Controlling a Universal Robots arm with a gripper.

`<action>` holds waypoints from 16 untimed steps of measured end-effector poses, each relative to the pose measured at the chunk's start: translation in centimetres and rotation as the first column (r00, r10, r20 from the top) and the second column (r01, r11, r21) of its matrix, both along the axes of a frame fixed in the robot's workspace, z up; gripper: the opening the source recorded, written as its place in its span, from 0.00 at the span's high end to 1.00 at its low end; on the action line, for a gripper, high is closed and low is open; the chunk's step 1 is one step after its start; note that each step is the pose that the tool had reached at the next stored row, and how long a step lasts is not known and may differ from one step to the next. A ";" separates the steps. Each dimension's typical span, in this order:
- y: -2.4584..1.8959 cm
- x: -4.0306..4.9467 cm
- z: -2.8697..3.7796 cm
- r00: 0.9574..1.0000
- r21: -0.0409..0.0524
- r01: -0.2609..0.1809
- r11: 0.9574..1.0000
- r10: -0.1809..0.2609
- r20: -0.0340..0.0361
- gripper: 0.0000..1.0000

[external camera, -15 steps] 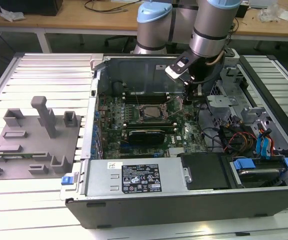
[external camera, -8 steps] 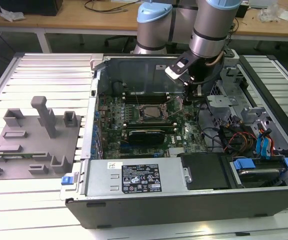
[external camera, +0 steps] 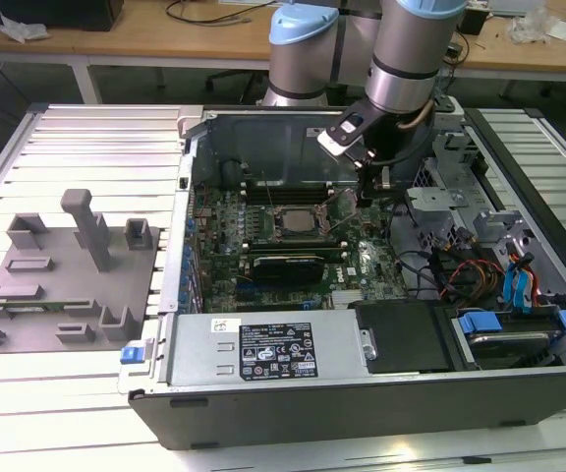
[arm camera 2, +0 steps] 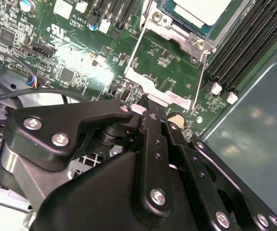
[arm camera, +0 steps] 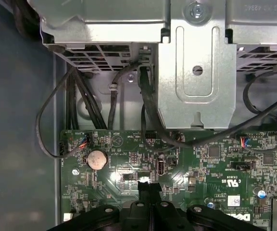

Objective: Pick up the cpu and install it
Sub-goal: 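Close the cpu cover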

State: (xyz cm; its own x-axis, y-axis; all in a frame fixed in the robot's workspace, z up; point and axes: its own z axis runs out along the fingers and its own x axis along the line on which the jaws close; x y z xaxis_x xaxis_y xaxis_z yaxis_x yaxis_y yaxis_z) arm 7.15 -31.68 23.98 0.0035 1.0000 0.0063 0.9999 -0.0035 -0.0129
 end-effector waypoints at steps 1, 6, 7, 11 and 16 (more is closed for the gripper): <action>0.00 -0.01 0.00 1.000 0.000 0.000 1.000 0.000 0.000 0.89; 0.00 -0.08 0.34 1.000 0.000 0.000 1.000 0.000 0.000 0.89; 0.00 -0.12 0.42 1.000 0.000 0.000 1.000 0.000 0.000 0.89; 0.00 -0.19 0.44 1.000 0.000 0.000 1.000 0.000 0.000 0.89; 0.00 -0.55 0.45 1.000 0.001 0.000 1.000 0.000 0.000 0.89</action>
State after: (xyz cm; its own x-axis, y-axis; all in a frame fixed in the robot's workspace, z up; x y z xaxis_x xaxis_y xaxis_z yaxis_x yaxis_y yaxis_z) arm 6.61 -31.68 24.43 0.0035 1.0000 0.0075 0.9999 -0.0034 -0.0127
